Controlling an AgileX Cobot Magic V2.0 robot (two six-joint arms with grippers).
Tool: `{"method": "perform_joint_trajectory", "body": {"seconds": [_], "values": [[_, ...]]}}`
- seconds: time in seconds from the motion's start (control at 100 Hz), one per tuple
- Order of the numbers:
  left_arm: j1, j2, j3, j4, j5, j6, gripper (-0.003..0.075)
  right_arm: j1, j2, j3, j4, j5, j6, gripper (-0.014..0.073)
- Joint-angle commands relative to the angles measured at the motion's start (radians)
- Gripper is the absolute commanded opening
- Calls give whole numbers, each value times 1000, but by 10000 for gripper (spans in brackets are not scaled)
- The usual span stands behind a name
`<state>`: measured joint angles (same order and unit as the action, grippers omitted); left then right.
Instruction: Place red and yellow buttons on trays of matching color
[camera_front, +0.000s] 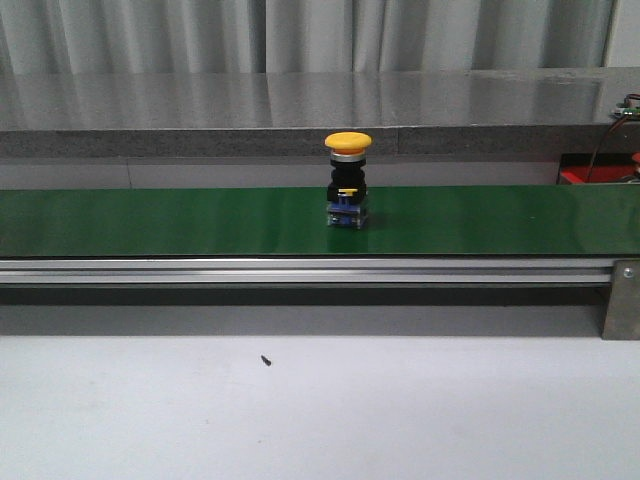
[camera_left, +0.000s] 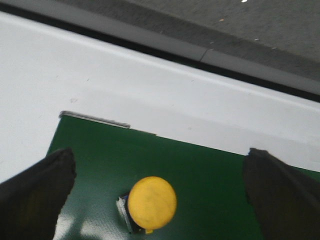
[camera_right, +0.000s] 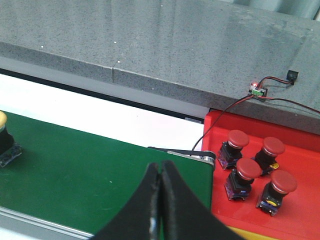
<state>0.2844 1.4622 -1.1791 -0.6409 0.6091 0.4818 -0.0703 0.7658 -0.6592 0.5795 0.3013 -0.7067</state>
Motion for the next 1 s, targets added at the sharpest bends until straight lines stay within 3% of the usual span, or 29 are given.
{"method": "perform_joint_trajectory", "body": {"seconds": [0.0,0.26,0.52,0.77,0.89,0.99], "values": [[-7,-103,-29,-107,2,83,660,2,-9,-28,16,-63,-1,-68],[-7,-345,103,-183,11,168,656,2,-9,-28,16,-63,-1,-68],[-63,-610,332,-156,-125,168,561,2,-9,-28,16,-63,-1,-68],[-153,-686,509,-151,-192,162,541,2,-9,-28,16,-63,-1,-68],[-199,-686,552,-151,-192,162,409,2,-9,-28,17,-63,-1,-68],[-232,-686,566,-151,-189,162,193,2,-9,-28,19,-59,0,-68]]}}
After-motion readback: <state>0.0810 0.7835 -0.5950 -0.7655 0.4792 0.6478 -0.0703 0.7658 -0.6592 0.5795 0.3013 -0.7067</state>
